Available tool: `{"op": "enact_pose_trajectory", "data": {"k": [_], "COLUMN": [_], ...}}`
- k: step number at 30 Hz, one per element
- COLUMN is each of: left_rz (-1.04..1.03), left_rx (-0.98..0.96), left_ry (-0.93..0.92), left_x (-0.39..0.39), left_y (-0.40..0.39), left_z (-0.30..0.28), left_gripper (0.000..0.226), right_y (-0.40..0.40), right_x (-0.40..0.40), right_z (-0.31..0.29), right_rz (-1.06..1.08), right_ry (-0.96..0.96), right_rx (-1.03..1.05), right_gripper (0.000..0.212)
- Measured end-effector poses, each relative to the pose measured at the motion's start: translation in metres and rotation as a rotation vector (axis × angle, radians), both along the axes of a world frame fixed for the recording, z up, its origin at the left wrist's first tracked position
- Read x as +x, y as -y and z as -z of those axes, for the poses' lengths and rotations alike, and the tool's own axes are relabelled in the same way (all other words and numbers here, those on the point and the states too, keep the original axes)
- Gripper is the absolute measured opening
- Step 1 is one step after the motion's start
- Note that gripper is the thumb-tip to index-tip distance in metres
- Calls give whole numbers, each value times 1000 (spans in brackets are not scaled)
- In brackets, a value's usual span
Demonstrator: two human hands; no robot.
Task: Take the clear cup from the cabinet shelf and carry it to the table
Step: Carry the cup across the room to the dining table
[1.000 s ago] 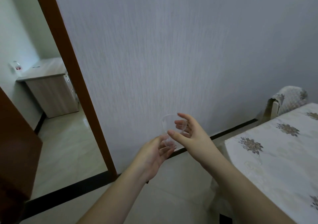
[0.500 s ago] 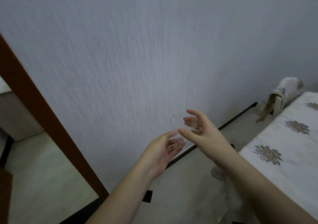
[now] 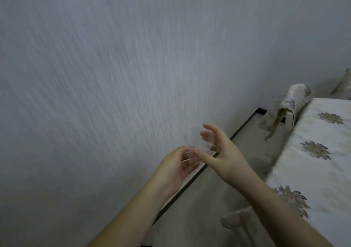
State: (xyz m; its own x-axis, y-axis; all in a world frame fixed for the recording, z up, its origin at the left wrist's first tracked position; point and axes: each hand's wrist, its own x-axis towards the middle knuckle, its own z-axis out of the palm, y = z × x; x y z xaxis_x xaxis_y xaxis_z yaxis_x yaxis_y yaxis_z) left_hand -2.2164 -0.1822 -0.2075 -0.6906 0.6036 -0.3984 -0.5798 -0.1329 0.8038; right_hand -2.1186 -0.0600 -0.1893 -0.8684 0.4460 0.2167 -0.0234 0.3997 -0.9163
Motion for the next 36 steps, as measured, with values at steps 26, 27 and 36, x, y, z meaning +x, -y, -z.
{"op": "enact_pose_trajectory", "data": {"k": [26,27,36], "left_rz": [414,433,645], "left_rx": [2,-12,-39], "left_ry": [17,27,82], "left_x": [-249,-251,-238], "left_y": [-232,-246,-397], "left_z": [32,34,59], "left_gripper": [25,26,15], "right_y": [-194,-203,-316], "right_x": [-212,-212,-184], "right_z": [20,20,29], "right_rz": [359,388,606], "right_ry": [77,76,83], "right_rx": [-18,-24,-31], "right_gripper": [73,74,76]}}
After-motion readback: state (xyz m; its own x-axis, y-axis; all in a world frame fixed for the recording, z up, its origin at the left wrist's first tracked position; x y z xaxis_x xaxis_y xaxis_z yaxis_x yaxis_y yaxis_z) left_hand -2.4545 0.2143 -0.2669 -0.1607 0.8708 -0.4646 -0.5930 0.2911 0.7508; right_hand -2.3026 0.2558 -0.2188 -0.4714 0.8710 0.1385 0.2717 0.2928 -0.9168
